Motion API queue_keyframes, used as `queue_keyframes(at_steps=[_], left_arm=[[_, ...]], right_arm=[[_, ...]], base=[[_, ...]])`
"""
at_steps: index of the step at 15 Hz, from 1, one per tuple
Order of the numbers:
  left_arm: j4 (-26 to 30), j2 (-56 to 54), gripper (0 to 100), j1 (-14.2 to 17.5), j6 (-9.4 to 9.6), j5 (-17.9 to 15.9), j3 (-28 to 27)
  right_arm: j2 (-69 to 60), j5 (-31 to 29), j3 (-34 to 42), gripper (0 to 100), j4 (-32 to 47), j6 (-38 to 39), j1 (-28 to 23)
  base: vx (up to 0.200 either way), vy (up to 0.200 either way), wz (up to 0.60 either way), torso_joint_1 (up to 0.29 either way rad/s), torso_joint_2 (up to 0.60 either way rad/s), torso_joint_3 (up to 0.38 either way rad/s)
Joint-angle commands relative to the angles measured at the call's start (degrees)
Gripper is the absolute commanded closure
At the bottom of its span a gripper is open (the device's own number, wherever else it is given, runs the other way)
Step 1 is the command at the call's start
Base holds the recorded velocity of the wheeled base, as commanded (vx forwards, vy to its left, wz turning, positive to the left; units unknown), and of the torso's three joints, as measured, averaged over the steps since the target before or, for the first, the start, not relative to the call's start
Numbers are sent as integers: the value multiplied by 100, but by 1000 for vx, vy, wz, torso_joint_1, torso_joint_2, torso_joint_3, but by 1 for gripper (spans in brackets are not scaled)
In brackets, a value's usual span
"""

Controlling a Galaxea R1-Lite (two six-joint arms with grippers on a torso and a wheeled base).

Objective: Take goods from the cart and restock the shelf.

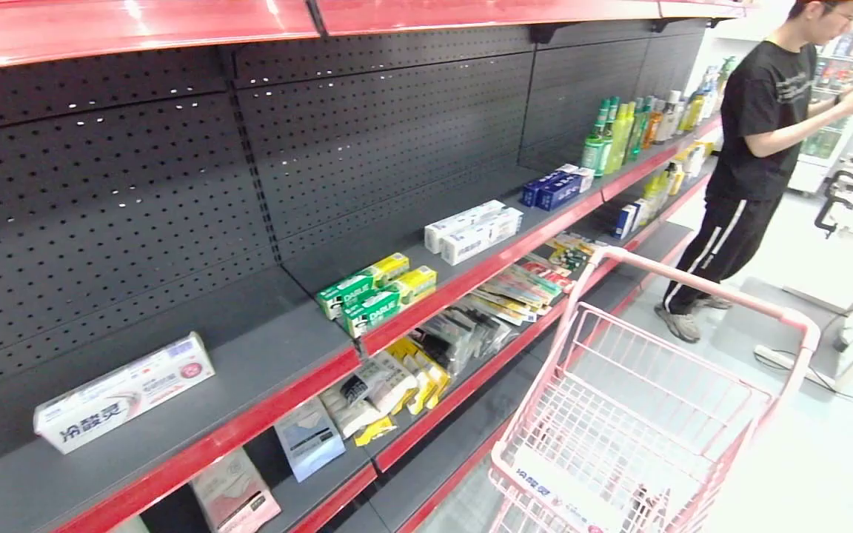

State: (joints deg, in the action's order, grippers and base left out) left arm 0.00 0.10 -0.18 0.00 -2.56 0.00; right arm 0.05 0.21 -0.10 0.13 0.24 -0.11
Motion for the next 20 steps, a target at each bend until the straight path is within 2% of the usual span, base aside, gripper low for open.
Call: queue_keyframes(at_steps=[1,3,9,10,11,12,13,15,16,17,19,20], left_arm=[[0,-1,0,1,-9,1,0],[0,-1,0,1,-9,1,0],[0,-1,0,1,-9,1,0],[0,-1,0,1,-9,1,0],[0,-1,0,1,-9,-8,0],[0,-1,0,1,-9,-8,0],[0,-1,0,1,-9,-8,0],[0,-1,0,1,-9,-8,0],[0,-1,0,1,0,-8,-9],[0,-1,0,1,0,-8,0],[0,-1,0,1,0,-8,-9],[0,-1,0,1,0,-8,-9]], right_arm=[[4,6,1,0,-5,2,2],[4,6,1,0,-5,2,2],[399,41,-8,0,4,20,-51],[540,164,-324,0,-31,28,-24],[2254,217,-2135,0,-66,644,134],[3502,23,-3646,0,-49,1654,81],[4583,14,-4736,0,4,1593,99],[5655,-82,-4991,0,-22,855,20],[7299,-12,-5070,0,-233,652,-209],[8345,102,-5176,0,-470,696,-182],[9531,454,-5325,0,-435,371,222],[10366,832,-5466,0,-453,-174,486]], base=[[0,0,-600,12,2,7],[0,0,-600,-5,7,0],[0,0,0,0,0,0],[0,0,0,0,0,0],[0,0,0,0,0,0],[0,0,0,0,0,0],[0,0,0,0,0,0],[0,0,0,0,0,0],[0,0,0,0,0,0],[0,0,0,0,0,0],[0,0,0,0,0,0],[0,0,0,0,0,0]])
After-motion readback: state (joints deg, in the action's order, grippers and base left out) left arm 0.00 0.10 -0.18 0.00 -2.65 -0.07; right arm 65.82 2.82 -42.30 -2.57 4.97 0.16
